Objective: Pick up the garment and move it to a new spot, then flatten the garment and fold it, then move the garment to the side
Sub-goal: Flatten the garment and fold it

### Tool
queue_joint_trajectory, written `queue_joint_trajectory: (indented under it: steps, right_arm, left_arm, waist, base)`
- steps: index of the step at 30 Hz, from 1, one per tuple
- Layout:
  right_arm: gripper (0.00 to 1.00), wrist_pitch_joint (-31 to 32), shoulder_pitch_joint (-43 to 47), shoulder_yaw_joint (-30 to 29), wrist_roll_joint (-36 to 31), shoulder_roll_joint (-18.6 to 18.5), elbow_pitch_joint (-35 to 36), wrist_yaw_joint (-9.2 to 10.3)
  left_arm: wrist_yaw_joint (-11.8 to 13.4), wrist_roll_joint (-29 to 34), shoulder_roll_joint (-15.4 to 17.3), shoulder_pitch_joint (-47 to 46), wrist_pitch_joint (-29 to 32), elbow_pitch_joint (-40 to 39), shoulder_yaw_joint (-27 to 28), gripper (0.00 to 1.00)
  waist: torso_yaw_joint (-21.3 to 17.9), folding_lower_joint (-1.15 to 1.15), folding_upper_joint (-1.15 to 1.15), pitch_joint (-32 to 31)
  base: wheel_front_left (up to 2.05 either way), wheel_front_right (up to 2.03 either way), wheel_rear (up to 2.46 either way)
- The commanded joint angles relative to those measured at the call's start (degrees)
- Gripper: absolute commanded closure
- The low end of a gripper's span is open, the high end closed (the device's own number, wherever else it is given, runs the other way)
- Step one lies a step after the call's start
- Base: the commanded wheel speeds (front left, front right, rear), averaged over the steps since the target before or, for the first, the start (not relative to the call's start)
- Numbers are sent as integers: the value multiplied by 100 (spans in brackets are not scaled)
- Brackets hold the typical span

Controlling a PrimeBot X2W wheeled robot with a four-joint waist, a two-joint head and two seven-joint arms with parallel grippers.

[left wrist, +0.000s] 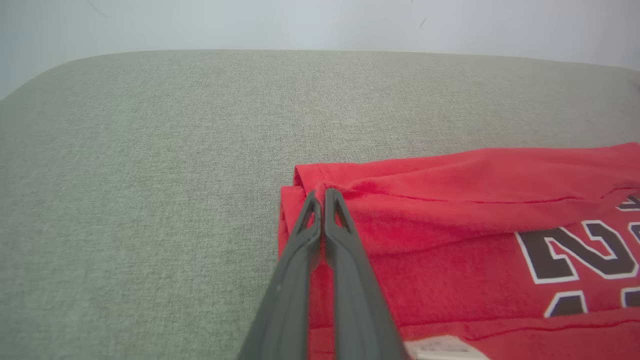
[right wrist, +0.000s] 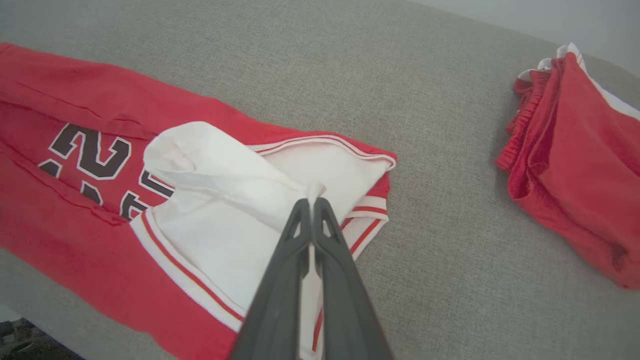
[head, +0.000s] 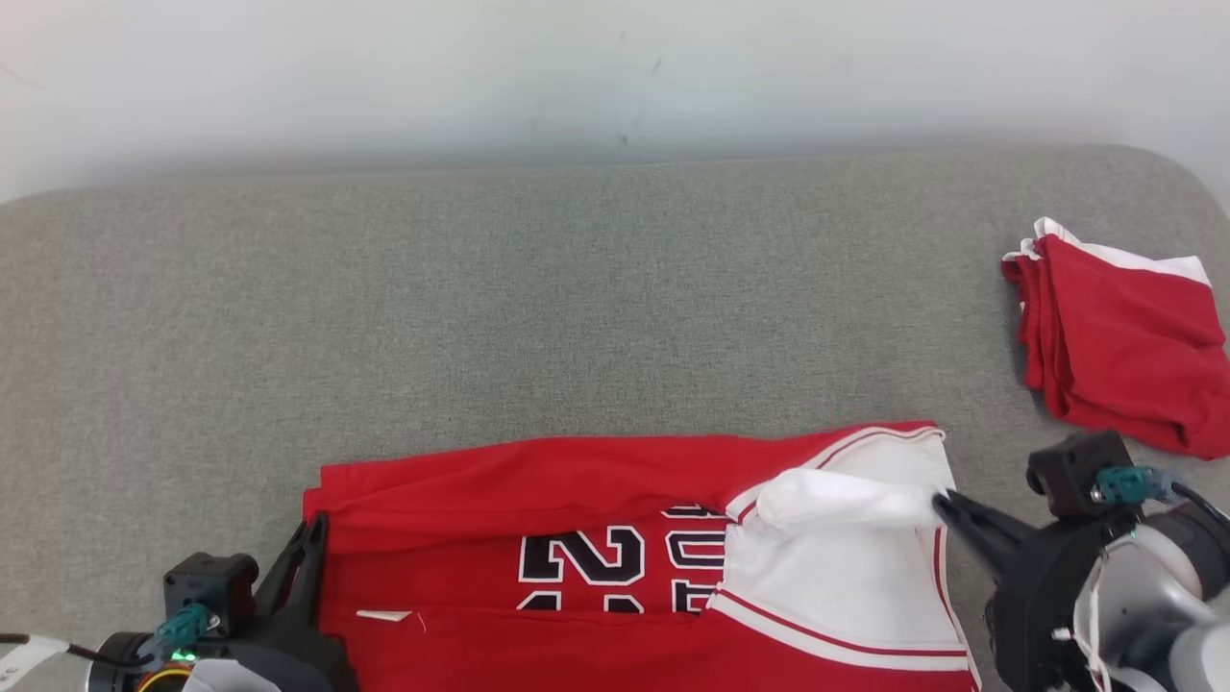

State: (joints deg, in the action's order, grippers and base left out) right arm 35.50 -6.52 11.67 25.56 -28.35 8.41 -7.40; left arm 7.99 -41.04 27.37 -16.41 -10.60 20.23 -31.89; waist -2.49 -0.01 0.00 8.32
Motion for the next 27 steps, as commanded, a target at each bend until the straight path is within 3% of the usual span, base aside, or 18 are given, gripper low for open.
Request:
queue_joint_trajectory:
  steps: [1, 5, 6, 7, 8, 10, 11, 18, 19, 20, 21, 22, 27]
  right_arm:
    - [100, 65, 93, -58, -40, 10, 88, -13]
    - [100, 509, 424, -205, -115, -23, 463, -13]
    - [100, 609, 482, -213, -127, -24, 512, -13]
    - [100, 697, 550, -208, -146, -37, 572, -13]
    - [100, 774, 585, -222, -147, -26, 624, -13]
    - [100, 941, 704, -213, -149, -31, 685, -13]
    - [100, 1011, 743, -199, -156, -52, 711, -13]
    - [100, 1360, 971, -291, -263, -53, 836, -13]
    - [86, 1421, 1030, -276, -255, -35, 840, -13]
    - [50, 1483, 1068, -257, -229, -23, 857, -13]
    - [33, 1542, 1095, -260, -178, 4, 857, -13]
    - [0, 1600, 1136, -259, -162, 17, 864, -13]
    - [0, 1862, 1318, -340, -83, 88, 861, -13]
  left_arm:
    - [-11, 29, -16, 60, -49, 42, 0, 100]
    - [-29, 29, -102, 143, -152, 266, -25, 100]
    - [-20, 11, -120, 148, -158, 325, -22, 77]
    - [-22, -5, -138, 144, -179, 396, -18, 62]
    - [-27, -14, -152, 142, -195, 465, -18, 56]
    - [-48, -27, -194, 131, -217, 589, -27, 6]
    - [-65, -27, -214, 133, -221, 648, -35, 0]
    - [-73, -129, -297, 137, -251, 975, 6, 0]
    - [-63, -140, -304, 126, -265, 1000, 25, 0]
    - [-49, -147, -318, 119, -287, 1019, 44, 0]
    - [-30, -175, -333, 125, -310, 1039, 77, 0]
    - [-10, -196, -343, 142, -327, 1051, 117, 0]
    - [62, -253, -356, 321, -419, 956, 352, 0]
  waist:
    - [-3, 1, 0, -19]
    - [-4, 1, 0, -63]
    - [-2, 1, 0, -76]
    - [1, 1, 0, -87]
    - [1, 1, 0, -96]
    - [6, 1, 0, -111]
    - [12, 1, 0, -120]
    - [51, 1, 0, -129]
    - [59, 1, 0, -132]
    - [67, 1, 0, -134]
    - [73, 1, 0, -138]
    - [78, 1, 0, -144]
    - [103, 1, 0, -189]
  base:
    - [0, 0, 0]
    - [0, 0, 0]
    - [0, 0, 0]
    - [0, 0, 0]
    - [0, 0, 0]
    - [0, 0, 0]
    - [0, 0, 0]
    - [0, 0, 0]
    - [0, 0, 0]
    - [0, 0, 0]
    - [0, 0, 0]
    - [0, 0, 0]
    - [0, 0, 0]
